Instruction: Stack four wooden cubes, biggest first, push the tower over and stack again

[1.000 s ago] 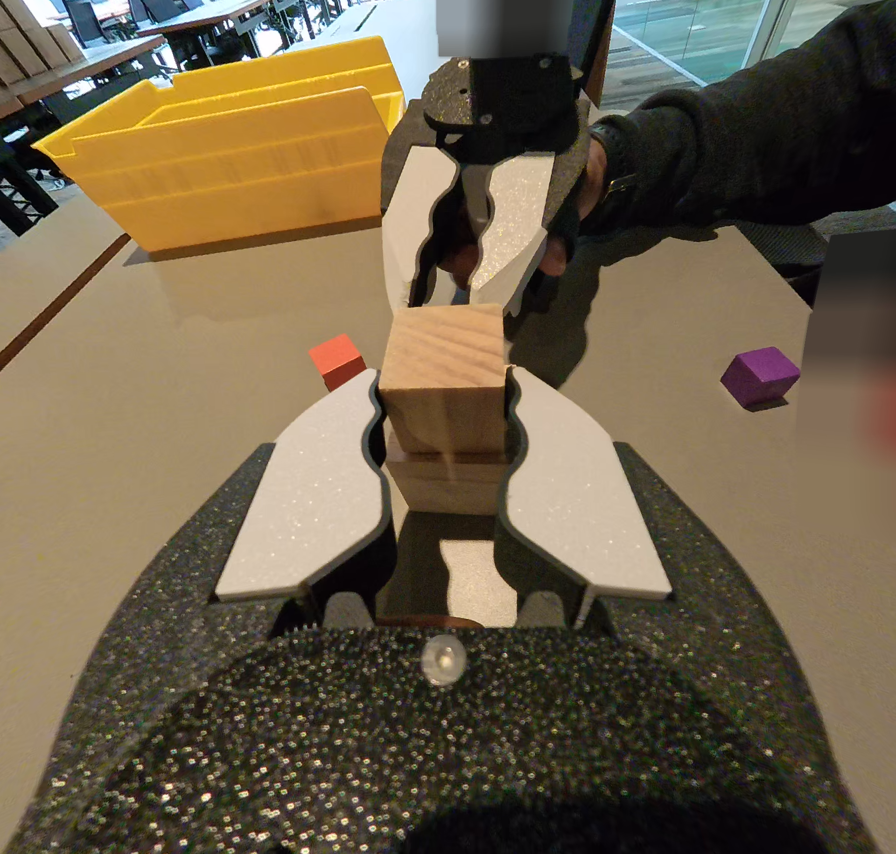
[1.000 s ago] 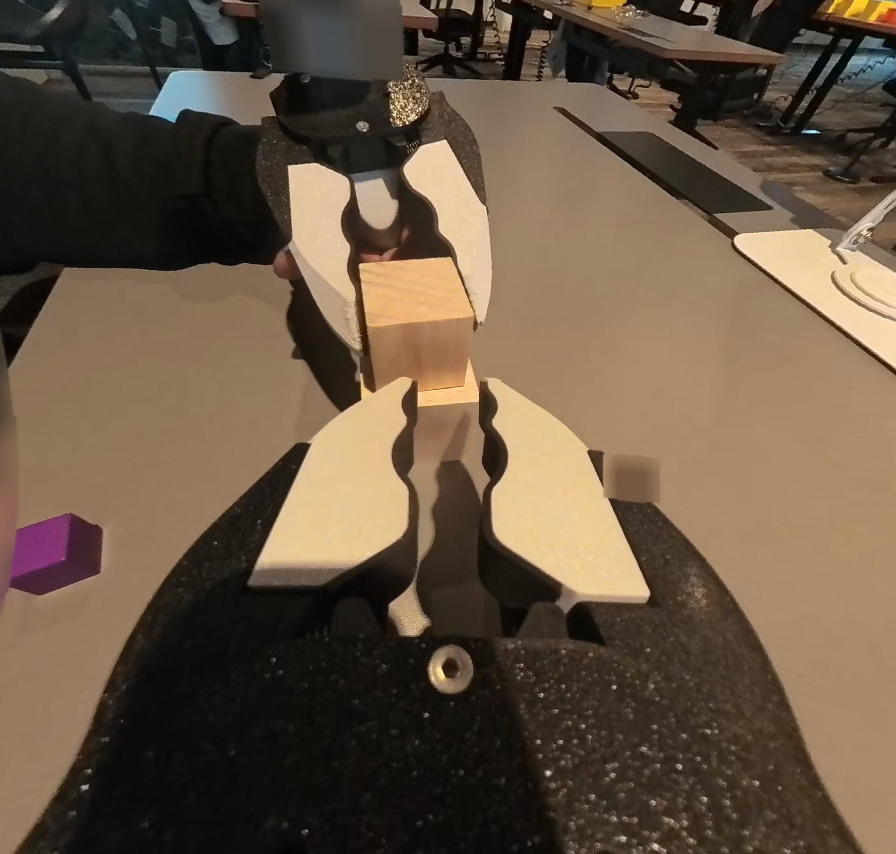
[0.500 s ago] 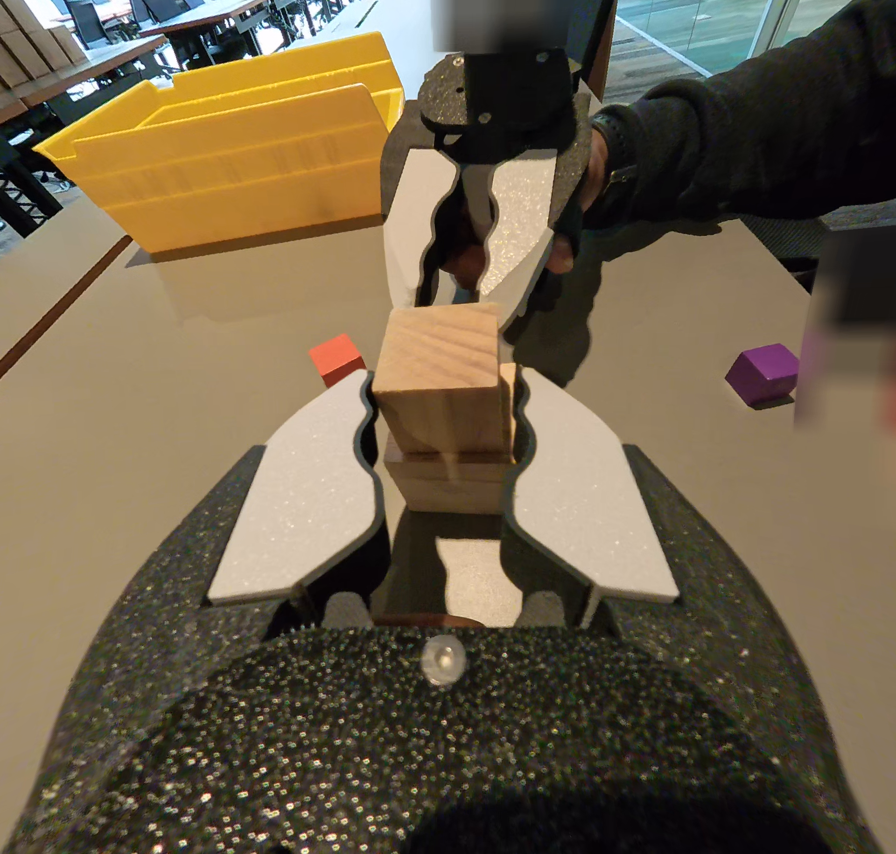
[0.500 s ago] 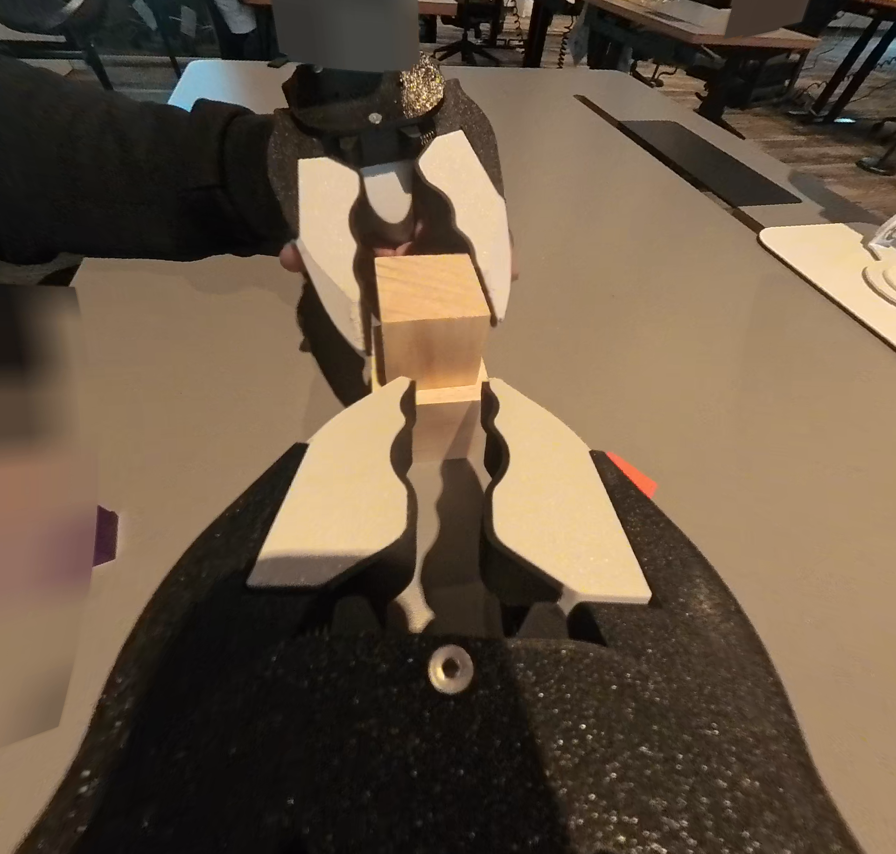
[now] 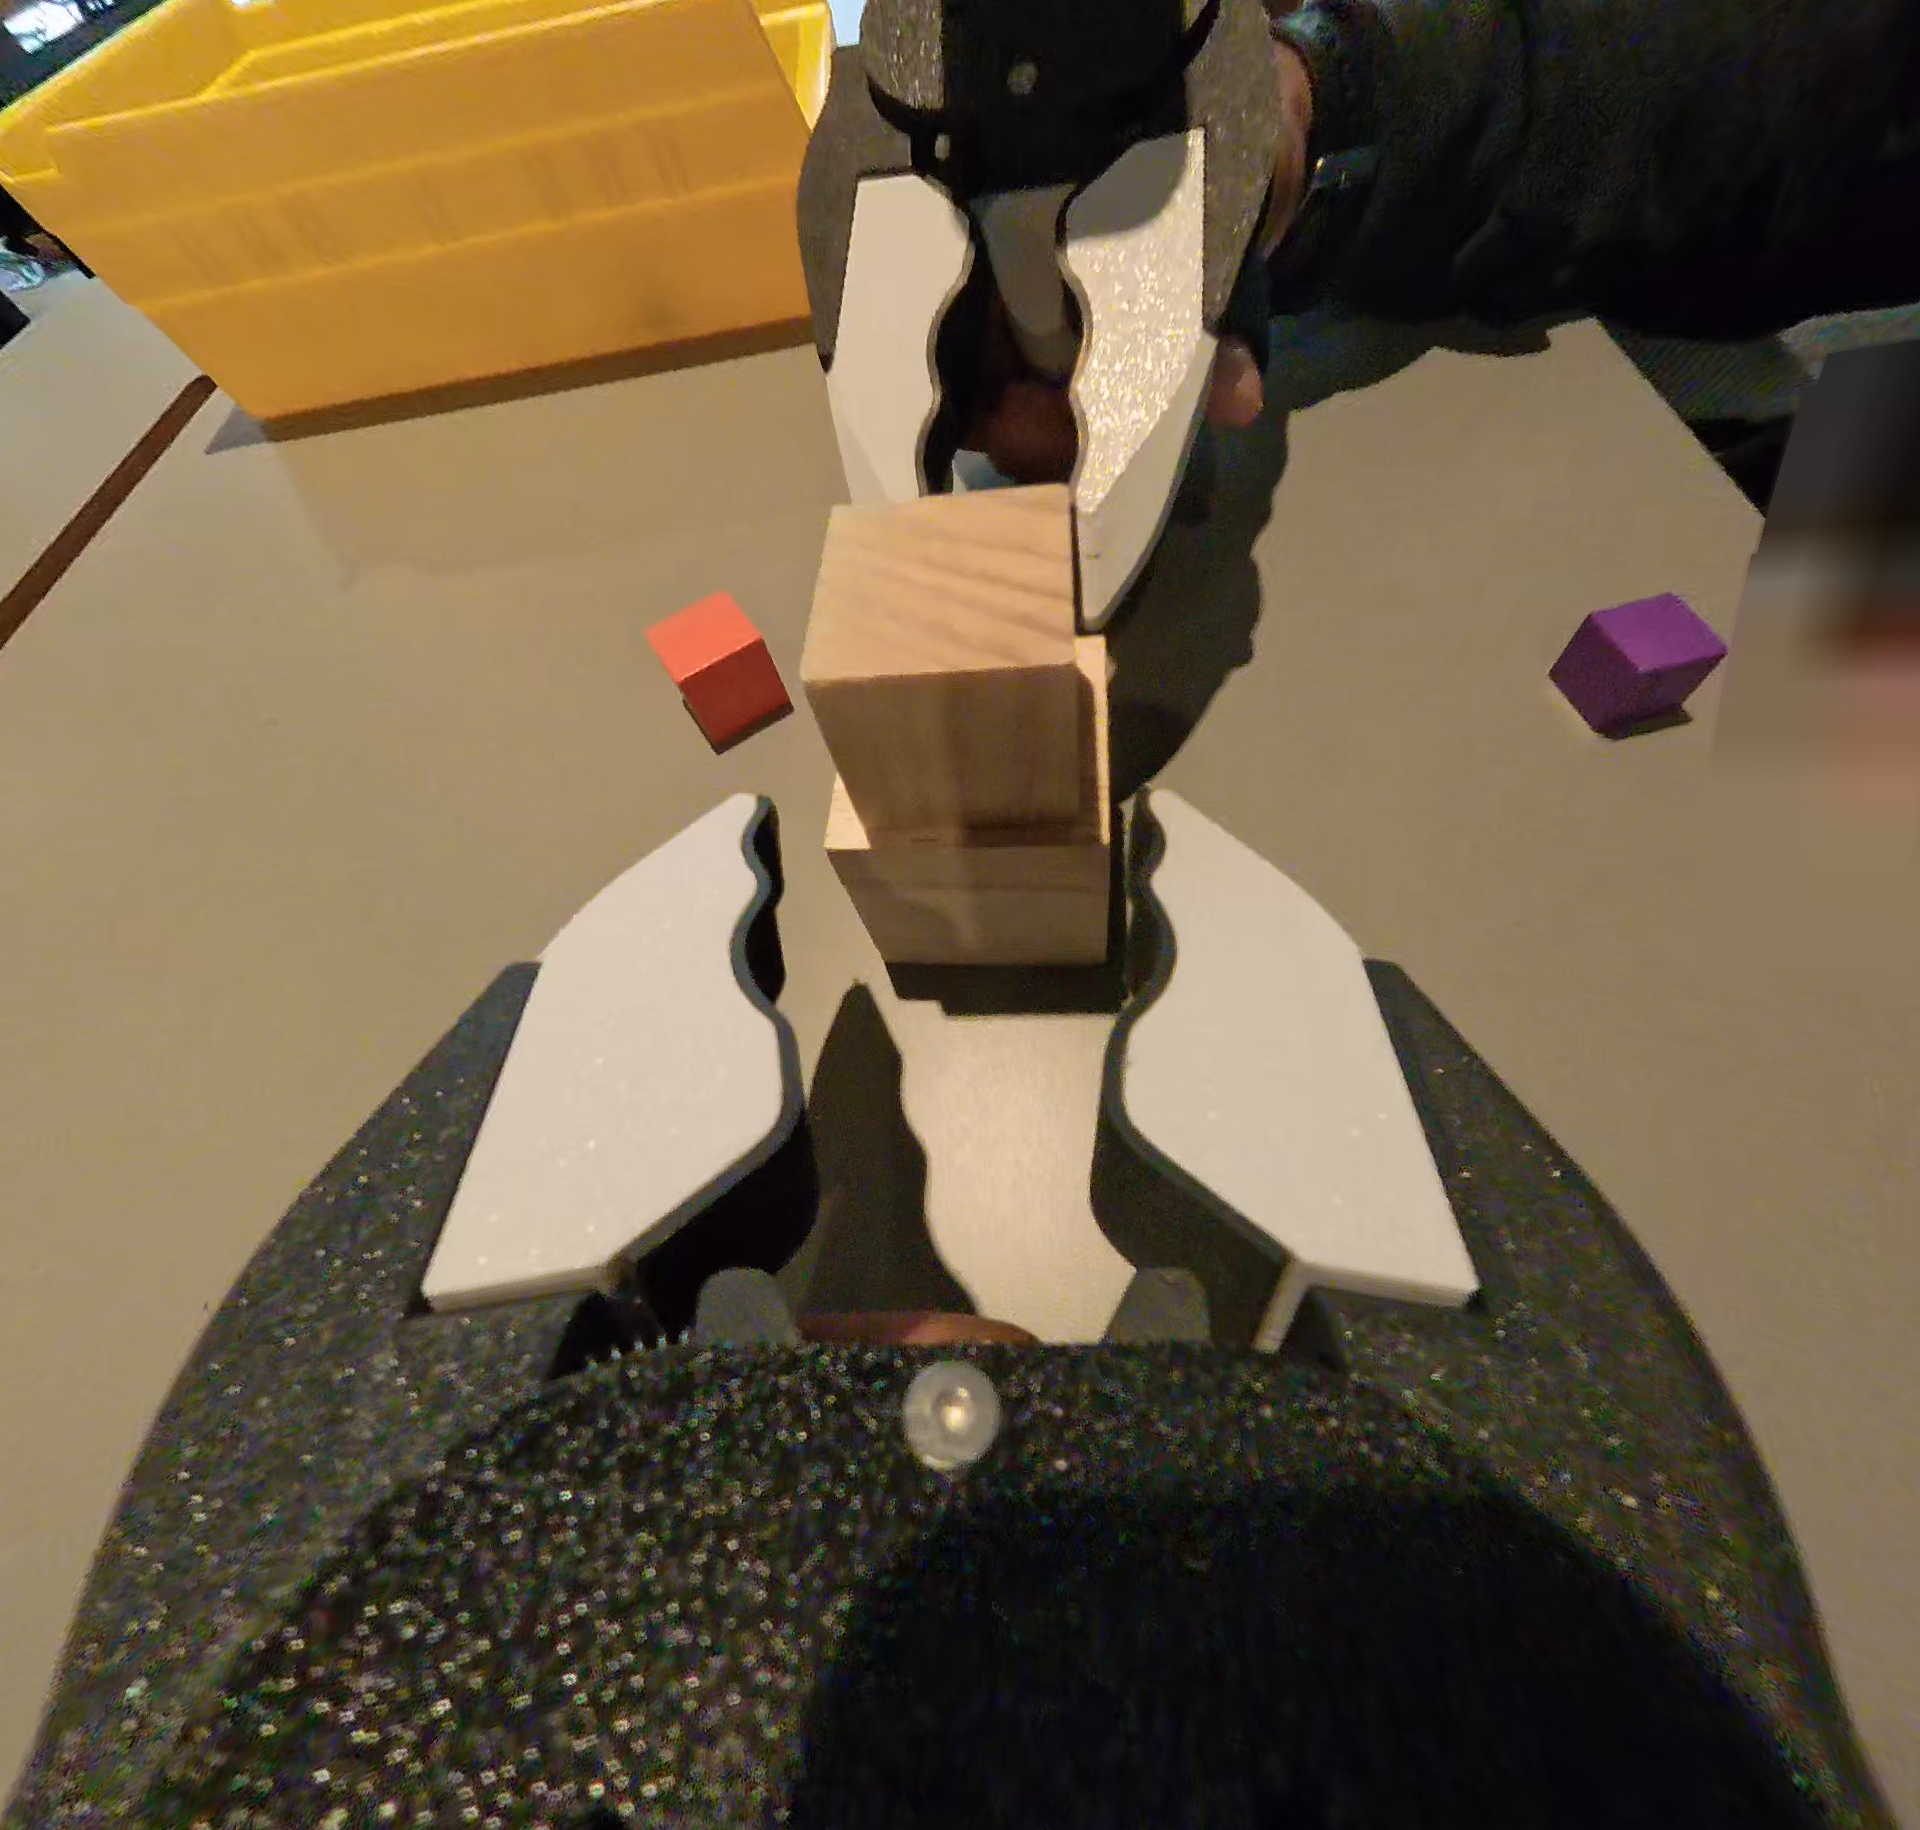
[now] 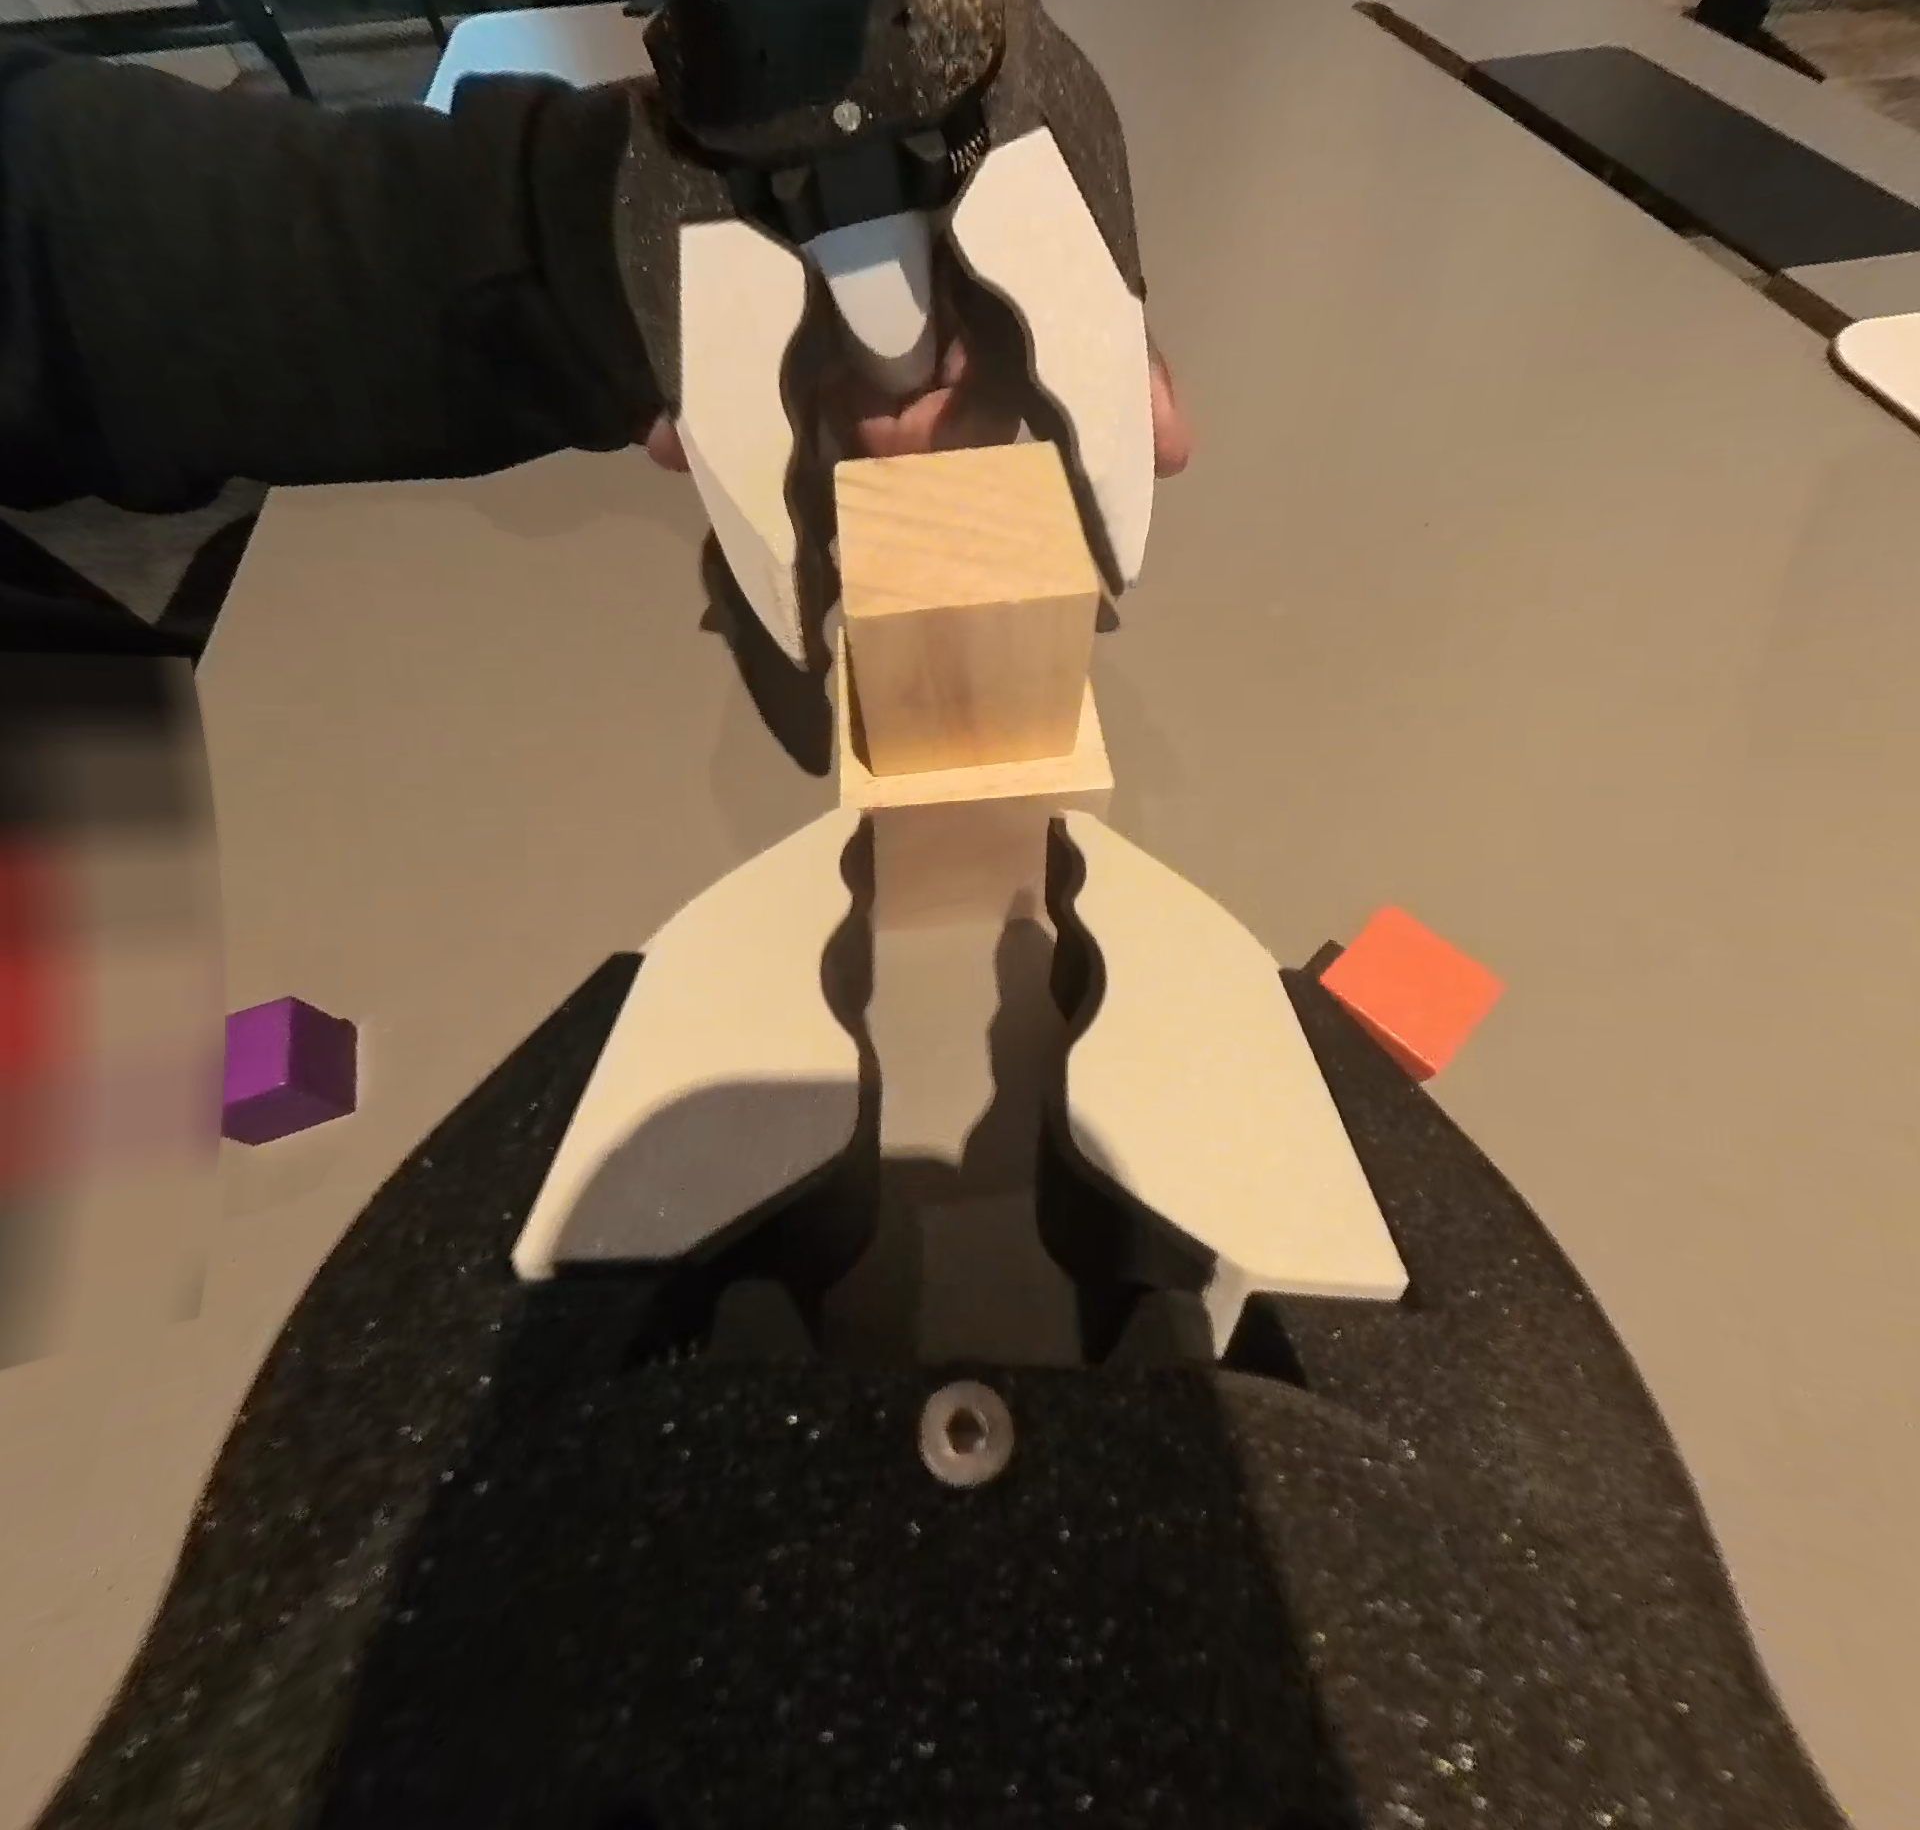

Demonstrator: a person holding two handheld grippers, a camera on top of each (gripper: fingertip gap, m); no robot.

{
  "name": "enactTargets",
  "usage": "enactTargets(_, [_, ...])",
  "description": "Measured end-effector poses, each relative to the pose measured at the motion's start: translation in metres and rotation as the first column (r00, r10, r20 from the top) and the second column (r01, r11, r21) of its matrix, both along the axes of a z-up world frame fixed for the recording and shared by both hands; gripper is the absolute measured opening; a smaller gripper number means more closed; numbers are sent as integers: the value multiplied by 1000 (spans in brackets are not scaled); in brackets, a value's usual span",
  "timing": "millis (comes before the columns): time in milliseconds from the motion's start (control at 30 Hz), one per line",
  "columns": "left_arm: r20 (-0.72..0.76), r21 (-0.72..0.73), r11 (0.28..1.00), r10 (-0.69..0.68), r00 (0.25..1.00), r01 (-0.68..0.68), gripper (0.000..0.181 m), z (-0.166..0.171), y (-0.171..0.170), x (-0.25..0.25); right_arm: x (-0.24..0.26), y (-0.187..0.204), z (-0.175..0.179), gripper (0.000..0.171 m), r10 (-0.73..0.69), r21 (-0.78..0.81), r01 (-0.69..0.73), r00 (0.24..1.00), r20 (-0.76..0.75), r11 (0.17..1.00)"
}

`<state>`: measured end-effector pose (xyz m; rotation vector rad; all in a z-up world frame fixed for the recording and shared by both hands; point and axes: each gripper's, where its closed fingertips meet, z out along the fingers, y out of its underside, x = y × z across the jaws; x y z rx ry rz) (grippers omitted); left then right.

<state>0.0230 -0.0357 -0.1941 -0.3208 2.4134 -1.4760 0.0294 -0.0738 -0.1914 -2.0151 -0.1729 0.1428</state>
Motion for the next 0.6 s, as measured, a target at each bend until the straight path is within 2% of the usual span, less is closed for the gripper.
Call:
enactTargets(300, [-19, 84, 996, -10, 1000, 12, 59, -12, 5, -3, 6, 2, -6, 29, -47, -45, 47, 999, -4, 998])
enactTargets(600, [-42, 102, 994, -25, 999, 29, 54, -15, 7, -8, 4, 6, -15, 23, -49, -98, 54, 997, 56, 994])
